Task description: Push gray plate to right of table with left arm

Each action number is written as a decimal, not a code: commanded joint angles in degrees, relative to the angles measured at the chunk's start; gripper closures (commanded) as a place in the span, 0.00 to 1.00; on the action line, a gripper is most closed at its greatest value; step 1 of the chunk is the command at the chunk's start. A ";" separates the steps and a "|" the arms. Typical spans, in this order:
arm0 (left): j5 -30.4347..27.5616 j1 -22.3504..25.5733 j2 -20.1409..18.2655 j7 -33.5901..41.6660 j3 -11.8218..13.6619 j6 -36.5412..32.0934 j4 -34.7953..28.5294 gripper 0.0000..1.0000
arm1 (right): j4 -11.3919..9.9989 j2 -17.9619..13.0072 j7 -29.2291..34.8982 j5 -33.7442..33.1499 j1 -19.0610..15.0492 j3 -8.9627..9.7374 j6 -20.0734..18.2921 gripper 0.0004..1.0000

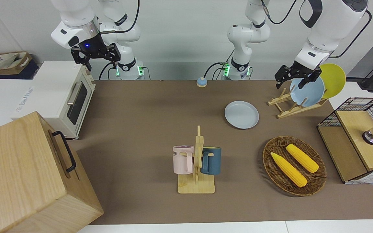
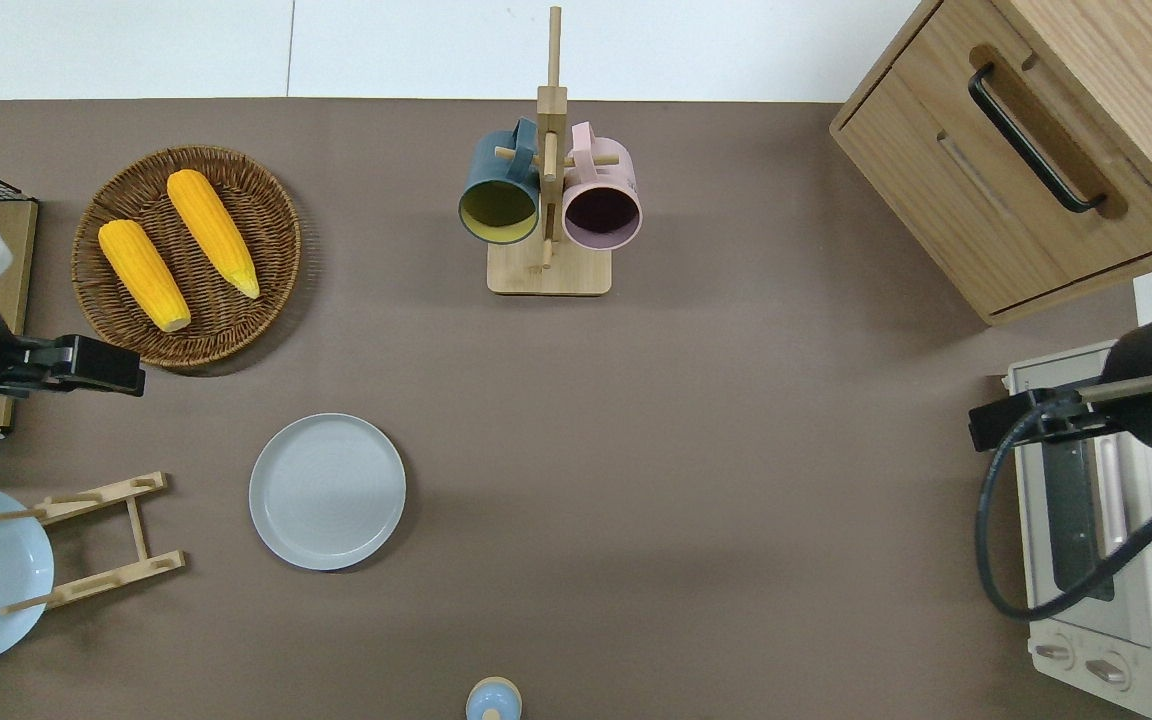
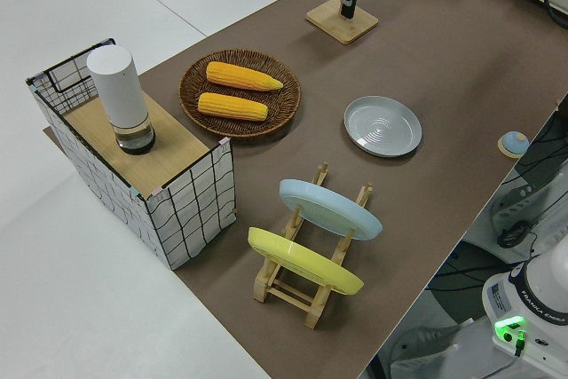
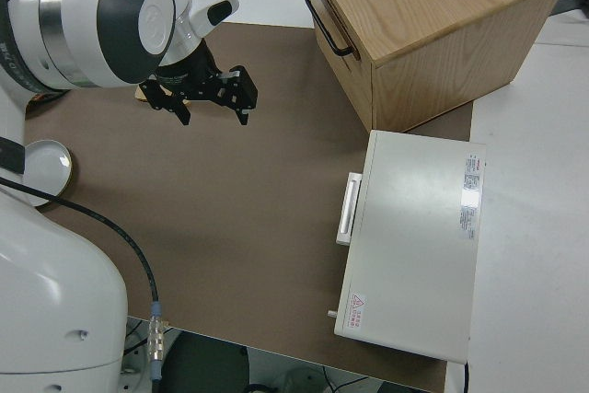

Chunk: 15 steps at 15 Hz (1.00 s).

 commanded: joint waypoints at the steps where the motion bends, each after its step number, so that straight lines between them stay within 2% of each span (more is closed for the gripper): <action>1: 0.90 -0.33 -0.19 -0.72 -0.38 -0.38 0.66 0.00 | 0.53 -0.14 0.75 0.25 -1.07 0.92 -0.89 0.02; 12: 0.99 -0.34 -1.33 -0.98 -0.39 -1.35 -0.30 0.00 | 0.53 -0.14 0.75 0.25 -1.07 0.92 -0.89 0.02; 15: 0.90 -0.43 -2.38 -4.84 -0.47 -1.52 -1.79 0.01 | 0.53 -0.14 0.66 0.25 -1.07 0.92 -0.89 0.02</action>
